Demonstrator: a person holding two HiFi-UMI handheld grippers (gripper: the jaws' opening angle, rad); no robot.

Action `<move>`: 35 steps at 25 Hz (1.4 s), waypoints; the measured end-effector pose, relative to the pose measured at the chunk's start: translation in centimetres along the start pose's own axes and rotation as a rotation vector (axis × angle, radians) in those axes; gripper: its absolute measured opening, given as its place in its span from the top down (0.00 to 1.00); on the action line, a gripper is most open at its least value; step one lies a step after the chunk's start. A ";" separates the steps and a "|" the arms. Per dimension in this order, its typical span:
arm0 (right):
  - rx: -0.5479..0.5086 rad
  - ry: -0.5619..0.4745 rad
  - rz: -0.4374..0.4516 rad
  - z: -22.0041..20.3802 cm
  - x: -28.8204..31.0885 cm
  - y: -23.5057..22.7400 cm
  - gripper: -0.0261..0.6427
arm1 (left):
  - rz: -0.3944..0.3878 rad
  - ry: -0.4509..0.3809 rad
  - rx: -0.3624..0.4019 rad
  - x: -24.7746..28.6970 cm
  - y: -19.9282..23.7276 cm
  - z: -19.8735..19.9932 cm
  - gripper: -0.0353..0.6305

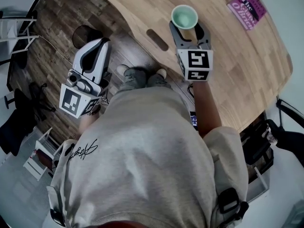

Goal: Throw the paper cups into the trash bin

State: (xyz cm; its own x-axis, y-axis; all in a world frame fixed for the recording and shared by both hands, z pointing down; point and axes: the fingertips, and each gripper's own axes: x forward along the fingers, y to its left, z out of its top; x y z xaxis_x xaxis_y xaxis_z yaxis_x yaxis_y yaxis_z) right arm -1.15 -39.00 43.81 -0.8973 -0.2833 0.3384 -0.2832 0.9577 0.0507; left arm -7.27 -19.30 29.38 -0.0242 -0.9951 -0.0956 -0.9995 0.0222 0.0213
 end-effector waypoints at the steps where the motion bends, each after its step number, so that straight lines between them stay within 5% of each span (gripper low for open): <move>1: -0.003 -0.002 0.010 0.3 0.4 0.3 0.56 | 0.009 -0.001 0.002 -0.2 0.3 0.0 0.94; 35: -0.154 -0.075 0.348 11.1 14.7 21.9 0.56 | 0.337 -0.041 0.031 -15.9 17.0 2.2 0.94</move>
State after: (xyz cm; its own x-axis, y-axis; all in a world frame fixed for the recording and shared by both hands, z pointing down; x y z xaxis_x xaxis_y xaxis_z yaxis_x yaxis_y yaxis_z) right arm -24.30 -22.72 39.45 -0.9548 0.0625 0.2907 0.0916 0.9919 0.0876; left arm -23.89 -2.86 29.07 -0.3537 -0.9266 -0.1279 -0.9352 0.3531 0.0282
